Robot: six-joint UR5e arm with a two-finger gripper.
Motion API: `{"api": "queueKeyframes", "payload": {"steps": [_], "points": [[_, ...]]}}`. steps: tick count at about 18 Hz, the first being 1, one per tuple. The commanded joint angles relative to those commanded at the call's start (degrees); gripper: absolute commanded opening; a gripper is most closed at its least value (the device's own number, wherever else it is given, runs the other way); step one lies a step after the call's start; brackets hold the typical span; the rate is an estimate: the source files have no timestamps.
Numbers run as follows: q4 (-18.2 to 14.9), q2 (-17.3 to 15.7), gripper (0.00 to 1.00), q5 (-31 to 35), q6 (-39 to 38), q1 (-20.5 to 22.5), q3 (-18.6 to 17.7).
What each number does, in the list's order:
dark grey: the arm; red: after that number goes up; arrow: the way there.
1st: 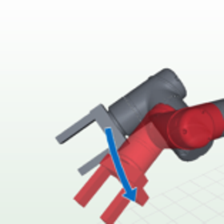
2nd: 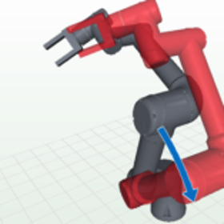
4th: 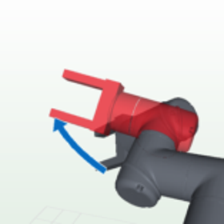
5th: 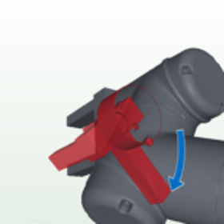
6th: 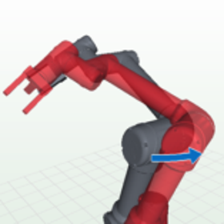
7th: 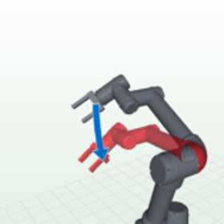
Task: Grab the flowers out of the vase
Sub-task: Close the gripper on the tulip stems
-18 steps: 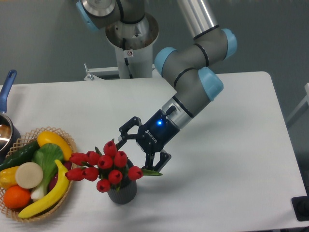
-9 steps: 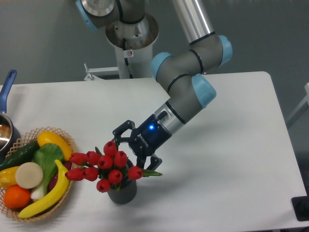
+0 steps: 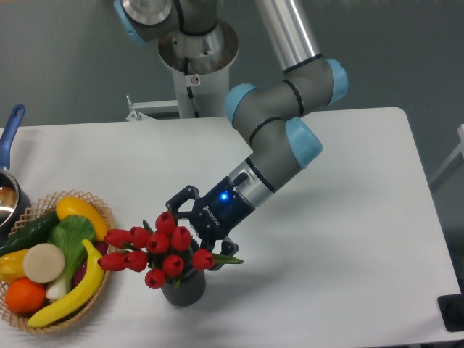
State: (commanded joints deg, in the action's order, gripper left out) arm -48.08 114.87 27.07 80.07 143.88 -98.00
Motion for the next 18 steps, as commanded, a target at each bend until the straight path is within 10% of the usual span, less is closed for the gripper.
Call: {"api": "queueKeyframes", "payload": {"steps": [11, 18], "points": [[0.0, 0.0, 0.5, 0.1, 0.0, -0.1, 0.0], [0.0, -0.4, 0.47, 0.1, -0.1, 0.1, 0.0]]}}
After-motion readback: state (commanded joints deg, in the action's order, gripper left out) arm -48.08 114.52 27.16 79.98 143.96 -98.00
